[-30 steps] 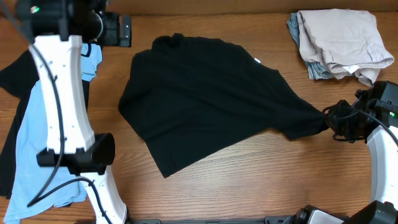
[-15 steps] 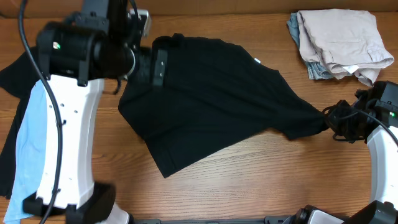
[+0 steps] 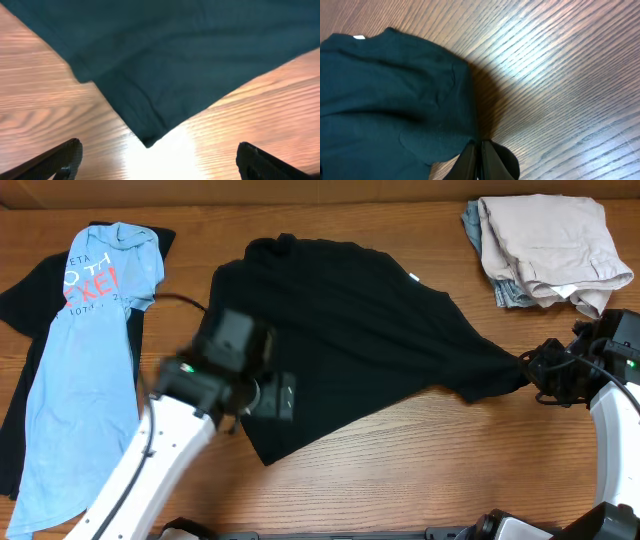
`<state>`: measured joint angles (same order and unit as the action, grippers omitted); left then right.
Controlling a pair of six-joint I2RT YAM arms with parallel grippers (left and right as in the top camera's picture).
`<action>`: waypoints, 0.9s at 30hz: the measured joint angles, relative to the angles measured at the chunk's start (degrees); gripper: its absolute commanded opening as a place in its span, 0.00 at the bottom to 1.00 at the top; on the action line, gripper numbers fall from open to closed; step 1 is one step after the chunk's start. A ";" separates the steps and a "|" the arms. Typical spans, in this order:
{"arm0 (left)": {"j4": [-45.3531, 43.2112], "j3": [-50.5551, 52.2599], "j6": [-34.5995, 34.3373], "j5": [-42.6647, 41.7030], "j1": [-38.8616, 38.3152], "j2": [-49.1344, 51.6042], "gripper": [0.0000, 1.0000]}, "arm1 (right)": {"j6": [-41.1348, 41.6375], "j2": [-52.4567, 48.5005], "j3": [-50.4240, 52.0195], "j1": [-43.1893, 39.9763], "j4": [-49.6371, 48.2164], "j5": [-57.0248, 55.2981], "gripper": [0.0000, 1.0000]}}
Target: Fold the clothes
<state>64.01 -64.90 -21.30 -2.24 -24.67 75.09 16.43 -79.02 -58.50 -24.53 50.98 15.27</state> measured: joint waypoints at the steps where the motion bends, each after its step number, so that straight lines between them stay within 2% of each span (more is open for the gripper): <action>1: -2.49 3.21 0.04 0.09 -0.79 0.26 1.00 | 0.02 0.00 0.00 0.00 0.02 0.02 0.05; 6: -8.83 13.70 0.28 0.13 -1.99 3.23 0.95 | 0.04 0.00 0.00 0.00 0.02 0.00 0.05; 11: -11.52 18.40 0.26 -1.46 -1.99 7.37 0.91 | 0.04 0.00 0.00 0.00 0.04 0.00 0.06; 19: -16.11 20.31 0.24 -4.90 -1.99 13.14 0.86 | 0.02 0.00 0.00 0.00 0.02 0.00 0.06; 24: -16.20 20.33 0.02 -5.97 -1.99 15.65 0.73 | 0.02 0.00 0.00 0.00 0.02 0.00 0.06; 26: -15.98 20.22 -0.63 -5.92 -1.99 16.00 0.72 | 0.04 0.00 0.00 0.00 0.00 0.02 0.06; 27: -15.82 20.11 -1.09 -5.90 -1.99 16.20 0.67 | 0.00 0.00 0.00 0.00 0.02 0.00 0.06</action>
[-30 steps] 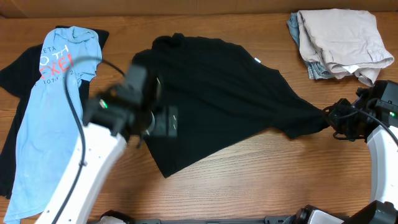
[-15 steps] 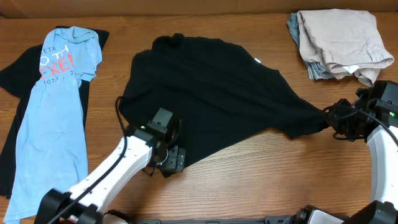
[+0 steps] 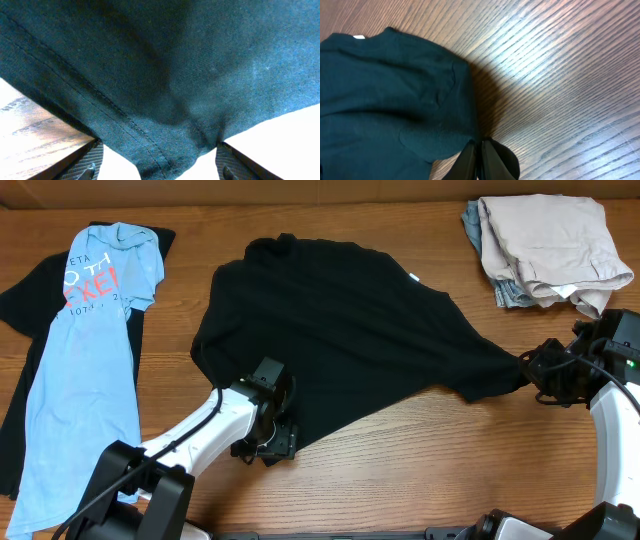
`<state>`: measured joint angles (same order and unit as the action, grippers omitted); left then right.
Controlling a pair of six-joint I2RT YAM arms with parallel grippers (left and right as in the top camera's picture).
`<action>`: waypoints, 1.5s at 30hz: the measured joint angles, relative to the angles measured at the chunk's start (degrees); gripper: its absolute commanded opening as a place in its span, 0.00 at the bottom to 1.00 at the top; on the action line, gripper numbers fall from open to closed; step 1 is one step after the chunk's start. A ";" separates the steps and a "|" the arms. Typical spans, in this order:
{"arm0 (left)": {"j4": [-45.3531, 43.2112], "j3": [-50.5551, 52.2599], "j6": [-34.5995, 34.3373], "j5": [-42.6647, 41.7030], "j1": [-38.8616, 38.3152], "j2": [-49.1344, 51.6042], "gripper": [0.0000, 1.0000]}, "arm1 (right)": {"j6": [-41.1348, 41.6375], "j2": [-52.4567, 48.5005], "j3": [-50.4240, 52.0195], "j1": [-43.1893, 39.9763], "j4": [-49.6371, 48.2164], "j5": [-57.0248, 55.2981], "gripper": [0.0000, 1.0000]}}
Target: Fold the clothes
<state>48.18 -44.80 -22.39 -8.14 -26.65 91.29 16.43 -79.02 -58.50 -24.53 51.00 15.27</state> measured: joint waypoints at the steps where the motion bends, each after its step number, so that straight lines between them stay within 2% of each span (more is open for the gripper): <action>1: 0.15 -0.17 -0.22 0.04 0.00 0.28 0.65 | 0.02 0.00 0.00 0.00 0.00 0.00 0.06; 3: 0.46 -0.55 -0.90 0.09 0.00 0.83 0.57 | 0.02 0.00 0.00 0.00 0.02 0.02 0.06; 12: 0.83 -0.79 -1.92 -0.92 0.04 1.81 0.07 | 0.02 0.00 0.00 0.00 0.02 0.00 0.06; 13: 0.79 -0.79 -1.95 -1.27 0.04 1.92 0.04 | 0.00 0.00 0.00 0.00 0.02 0.02 0.06; 19: 1.99 -1.70 -1.84 -2.38 0.04 2.67 0.04 | 0.02 0.00 0.00 0.00 0.00 0.00 0.04; 24: 13.97 -9.57 -1.18 1.05 1.66 4.55 0.04 | -0.66 0.00 -0.70 0.02 1.14 0.00 0.04; 27: 21.40 -20.59 -0.39 4.87 4.66 4.74 0.04 | -1.60 0.00 -3.54 0.44 3.32 0.00 0.04; 32: 30.03 -44.70 2.62 9.01 11.45 4.74 0.04 | -3.39 0.00 -12.22 2.49 8.35 0.00 0.04; 38: 34.86 -72.11 6.86 10.54 18.10 4.81 0.04 | -4.81 0.00 -23.76 4.90 15.63 0.61 0.04; 45: 38.38 -99.03 10.25 10.67 20.31 4.85 0.04 | -5.75 1.40 -38.53 5.49 22.97 1.49 0.04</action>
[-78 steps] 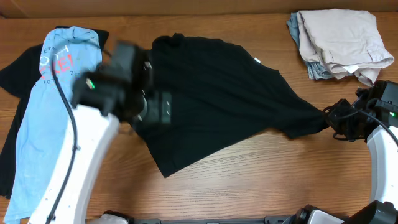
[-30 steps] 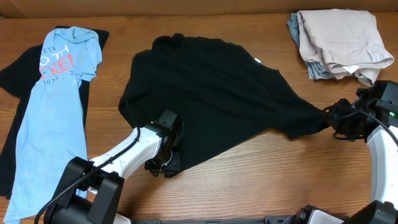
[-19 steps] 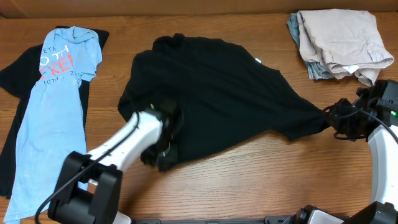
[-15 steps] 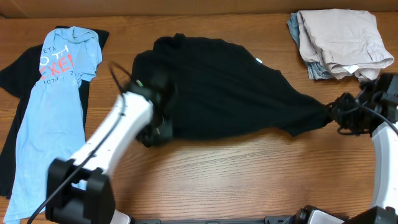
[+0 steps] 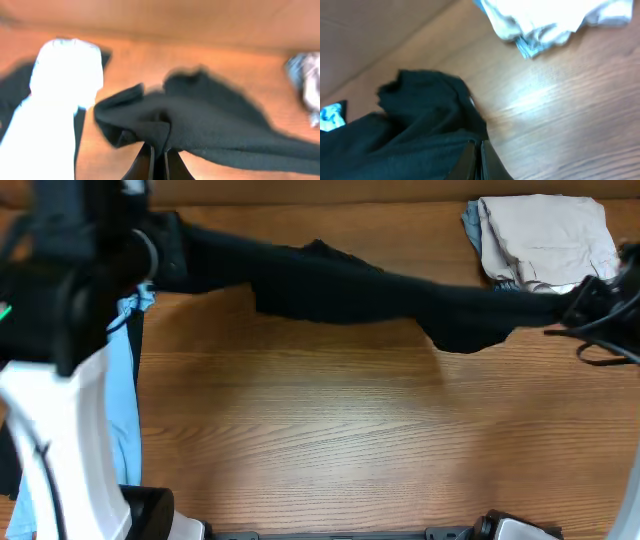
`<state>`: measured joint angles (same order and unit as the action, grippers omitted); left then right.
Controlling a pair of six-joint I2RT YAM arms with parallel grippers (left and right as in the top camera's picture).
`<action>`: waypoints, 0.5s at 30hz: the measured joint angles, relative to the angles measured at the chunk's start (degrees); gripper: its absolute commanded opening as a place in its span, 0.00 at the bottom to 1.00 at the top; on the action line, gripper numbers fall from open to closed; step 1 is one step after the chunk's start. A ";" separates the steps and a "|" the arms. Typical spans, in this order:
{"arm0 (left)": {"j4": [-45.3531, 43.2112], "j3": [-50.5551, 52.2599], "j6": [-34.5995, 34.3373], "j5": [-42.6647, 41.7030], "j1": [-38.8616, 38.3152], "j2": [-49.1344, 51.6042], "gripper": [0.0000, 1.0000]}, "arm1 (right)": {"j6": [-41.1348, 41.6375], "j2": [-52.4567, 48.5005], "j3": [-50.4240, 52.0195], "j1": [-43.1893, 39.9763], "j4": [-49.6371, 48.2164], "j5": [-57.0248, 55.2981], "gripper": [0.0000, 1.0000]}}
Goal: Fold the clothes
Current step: 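Lift the shirt with both grippers and stretch it across the table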
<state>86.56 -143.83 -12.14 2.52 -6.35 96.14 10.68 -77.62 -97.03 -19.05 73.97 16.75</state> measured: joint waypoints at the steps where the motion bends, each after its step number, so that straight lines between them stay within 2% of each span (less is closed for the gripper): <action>1: 0.39 -3.54 0.33 0.26 0.02 0.00 0.04 | -0.09 0.57 -1.60 0.00 0.50 0.00 0.04; 7: 2.49 -17.90 0.74 2.75 0.02 -2.56 0.04 | -0.63 6.84 -13.75 0.00 3.28 -0.31 0.04; 15: 2.16 -21.57 0.76 7.74 0.09 -9.79 0.04 | -0.66 14.45 -22.73 0.00 3.61 -3.08 0.04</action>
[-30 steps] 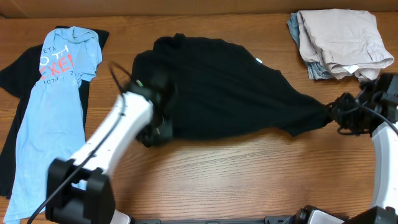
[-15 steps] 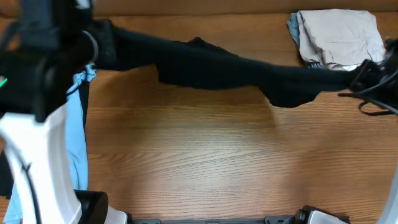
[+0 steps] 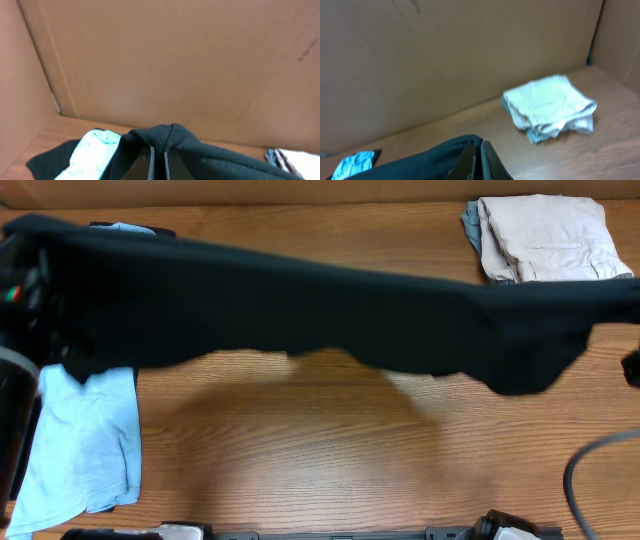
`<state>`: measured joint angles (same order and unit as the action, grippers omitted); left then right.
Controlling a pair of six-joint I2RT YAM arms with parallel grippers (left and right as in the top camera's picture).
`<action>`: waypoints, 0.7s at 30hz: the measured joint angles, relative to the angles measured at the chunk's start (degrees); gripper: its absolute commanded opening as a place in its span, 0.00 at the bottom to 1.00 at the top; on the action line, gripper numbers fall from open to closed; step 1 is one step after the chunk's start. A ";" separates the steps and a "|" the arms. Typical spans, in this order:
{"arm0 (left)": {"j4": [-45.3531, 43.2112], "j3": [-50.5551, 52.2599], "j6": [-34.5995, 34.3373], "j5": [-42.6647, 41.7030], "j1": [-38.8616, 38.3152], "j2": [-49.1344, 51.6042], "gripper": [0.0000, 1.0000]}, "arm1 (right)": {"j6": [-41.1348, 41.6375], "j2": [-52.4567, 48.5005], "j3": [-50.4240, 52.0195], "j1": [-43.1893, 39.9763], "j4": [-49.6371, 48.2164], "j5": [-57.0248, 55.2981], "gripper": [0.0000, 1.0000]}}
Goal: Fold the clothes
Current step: 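Lift the shirt with both grippers and stretch it across the table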
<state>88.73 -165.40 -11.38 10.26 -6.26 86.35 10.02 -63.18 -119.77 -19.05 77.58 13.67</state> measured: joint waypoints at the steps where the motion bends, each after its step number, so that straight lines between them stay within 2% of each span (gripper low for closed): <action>1: 0.00 -0.13 0.04 0.28 0.00 -0.26 0.04 | -0.04 0.31 -0.26 0.00 -0.02 -0.26 0.04; 5: -0.11 -0.22 0.92 1.01 0.00 0.48 0.04 | -0.13 -0.66 -0.39 0.00 -0.46 -0.59 0.04; 10: -1.51 -0.04 1.79 2.29 0.00 7.30 0.04 | -0.76 -7.34 -0.39 0.09 -5.88 0.00 0.04; 15: -6.67 0.74 2.97 5.90 0.02 18.34 0.04 | -1.03 -17.88 -0.28 2.34 -17.57 1.62 0.04; 21: -19.78 1.29 4.87 7.98 2.08 29.29 0.04 | -0.31 -29.55 0.39 7.30 -37.68 1.92 0.04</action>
<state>68.95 -164.11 -6.50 18.24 -4.19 115.63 9.72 -92.73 -119.37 -11.75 39.90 15.59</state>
